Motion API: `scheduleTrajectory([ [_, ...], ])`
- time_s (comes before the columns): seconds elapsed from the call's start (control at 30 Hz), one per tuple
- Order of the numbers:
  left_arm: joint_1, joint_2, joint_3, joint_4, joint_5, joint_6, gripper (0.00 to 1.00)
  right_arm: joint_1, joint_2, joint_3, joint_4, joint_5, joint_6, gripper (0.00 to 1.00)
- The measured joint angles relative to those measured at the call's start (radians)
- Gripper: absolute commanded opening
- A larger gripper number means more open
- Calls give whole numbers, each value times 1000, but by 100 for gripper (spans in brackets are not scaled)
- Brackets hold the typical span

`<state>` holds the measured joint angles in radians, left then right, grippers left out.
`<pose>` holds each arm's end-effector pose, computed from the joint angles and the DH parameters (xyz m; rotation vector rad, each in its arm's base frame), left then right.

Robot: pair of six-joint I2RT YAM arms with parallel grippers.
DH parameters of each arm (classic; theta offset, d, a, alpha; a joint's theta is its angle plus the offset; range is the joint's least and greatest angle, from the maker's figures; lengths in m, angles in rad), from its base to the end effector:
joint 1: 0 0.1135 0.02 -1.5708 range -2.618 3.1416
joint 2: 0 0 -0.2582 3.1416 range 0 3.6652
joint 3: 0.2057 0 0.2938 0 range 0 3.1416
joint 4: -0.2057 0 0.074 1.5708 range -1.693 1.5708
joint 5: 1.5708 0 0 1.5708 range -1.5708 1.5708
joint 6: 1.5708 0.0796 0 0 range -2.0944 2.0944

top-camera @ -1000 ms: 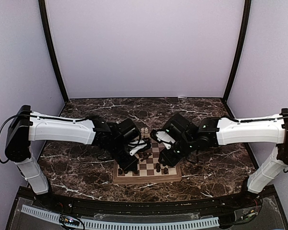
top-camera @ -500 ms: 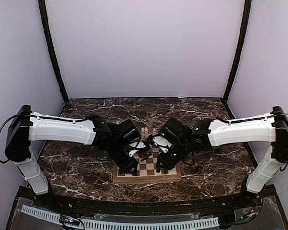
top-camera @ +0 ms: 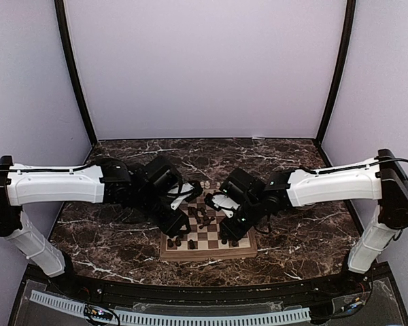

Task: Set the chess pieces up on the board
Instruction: Place the bishop on f8, then adjust the rook at h8.

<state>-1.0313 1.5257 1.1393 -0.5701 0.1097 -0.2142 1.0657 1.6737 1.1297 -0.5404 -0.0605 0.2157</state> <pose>0.1906 -0.3353 0.1935 1.0909 2.4042 -0.6061 0.1871 0.3484 0.1372 -1.1519 2.4953 0.4742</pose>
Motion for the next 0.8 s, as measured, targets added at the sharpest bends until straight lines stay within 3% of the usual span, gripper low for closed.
scheduleTrajectory([
  [0.8, 45, -49, -11, 46, -74, -102, 41, 0, 4, 0, -14, -34, -5, 17],
])
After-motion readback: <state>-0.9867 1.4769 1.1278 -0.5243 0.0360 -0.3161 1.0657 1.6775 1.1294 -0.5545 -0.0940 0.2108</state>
